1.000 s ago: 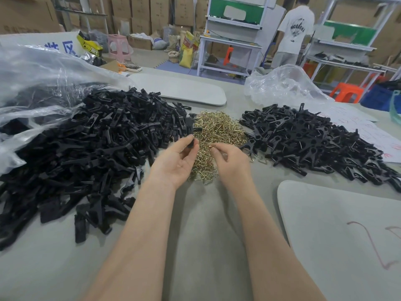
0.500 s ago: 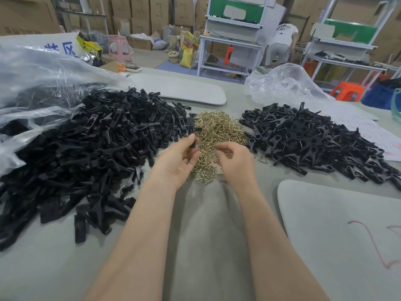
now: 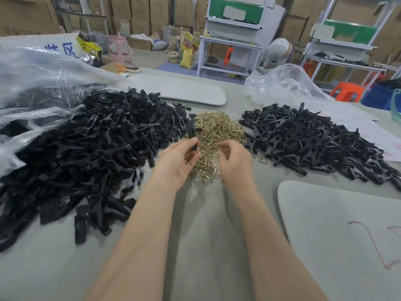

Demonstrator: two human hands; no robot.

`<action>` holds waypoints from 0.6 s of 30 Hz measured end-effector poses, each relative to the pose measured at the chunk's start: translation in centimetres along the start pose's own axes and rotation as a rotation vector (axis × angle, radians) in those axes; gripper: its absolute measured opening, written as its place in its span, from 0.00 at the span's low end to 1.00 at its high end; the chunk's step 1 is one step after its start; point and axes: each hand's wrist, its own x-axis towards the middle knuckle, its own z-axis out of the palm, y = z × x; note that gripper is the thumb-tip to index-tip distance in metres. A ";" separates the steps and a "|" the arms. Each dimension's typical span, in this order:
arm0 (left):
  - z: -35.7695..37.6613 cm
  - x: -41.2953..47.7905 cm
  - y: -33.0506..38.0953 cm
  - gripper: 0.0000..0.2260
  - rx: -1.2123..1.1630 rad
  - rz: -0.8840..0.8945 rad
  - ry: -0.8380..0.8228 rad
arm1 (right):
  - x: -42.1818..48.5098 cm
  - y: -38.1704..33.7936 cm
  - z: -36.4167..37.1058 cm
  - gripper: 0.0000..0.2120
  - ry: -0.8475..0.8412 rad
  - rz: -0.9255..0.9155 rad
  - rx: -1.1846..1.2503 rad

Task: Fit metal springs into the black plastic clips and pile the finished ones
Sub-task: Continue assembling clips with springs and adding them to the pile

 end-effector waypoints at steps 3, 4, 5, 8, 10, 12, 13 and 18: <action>0.1 0.0 -0.1 0.03 0.029 0.007 0.013 | 0.0 -0.4 -0.4 0.11 0.075 -0.064 0.029; 0.2 0.0 -0.2 0.03 0.034 0.008 0.018 | -0.1 -0.7 -0.4 0.12 0.082 -0.083 0.043; 0.2 0.0 -0.2 0.03 0.040 0.012 0.019 | -0.2 -1.1 -0.5 0.12 0.099 -0.104 0.067; 0.3 0.0 -0.1 0.04 0.068 0.030 0.011 | -0.3 -1.7 -0.8 0.11 0.227 -0.214 0.095; 0.3 -0.1 -0.2 0.07 0.087 0.048 0.008 | -0.2 -1.5 -0.7 0.11 0.174 -0.187 0.038; 0.2 -0.2 -0.4 0.07 0.146 0.082 0.018 | -0.2 -0.8 -0.5 0.12 -0.006 -0.045 -0.058; 0.2 -0.2 -0.5 0.07 0.226 0.124 0.042 | -0.2 -0.5 -0.4 0.12 -0.059 0.013 -0.090; 0.2 -0.2 -0.9 0.06 0.827 0.497 0.189 | 0.3 -0.9 -0.9 0.10 -0.067 0.139 0.118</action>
